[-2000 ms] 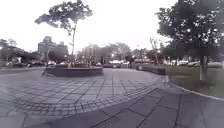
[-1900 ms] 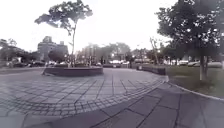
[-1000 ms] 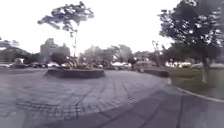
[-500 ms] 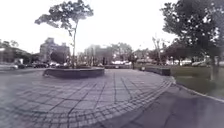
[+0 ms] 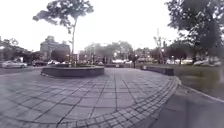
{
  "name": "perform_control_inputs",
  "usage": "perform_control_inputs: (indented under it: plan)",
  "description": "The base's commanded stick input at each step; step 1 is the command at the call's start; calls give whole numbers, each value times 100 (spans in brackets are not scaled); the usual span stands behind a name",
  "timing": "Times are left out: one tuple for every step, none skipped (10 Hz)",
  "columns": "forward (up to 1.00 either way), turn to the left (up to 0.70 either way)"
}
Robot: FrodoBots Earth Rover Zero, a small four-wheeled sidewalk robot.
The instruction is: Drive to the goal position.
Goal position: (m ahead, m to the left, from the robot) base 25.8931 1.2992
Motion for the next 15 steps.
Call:
perform_control_inputs:
  plan:
    - [70,0]
    - [70,0]
    - [70,0]
    - [70,0]
    - [70,0]
    - [70,0]
    - [70,0]
    - [70,0]
    - [70,0]
    - [70,0]
    - [70,0]
    - [70,0]
    - [70,0]
    - [70,0]
    - [70,0]
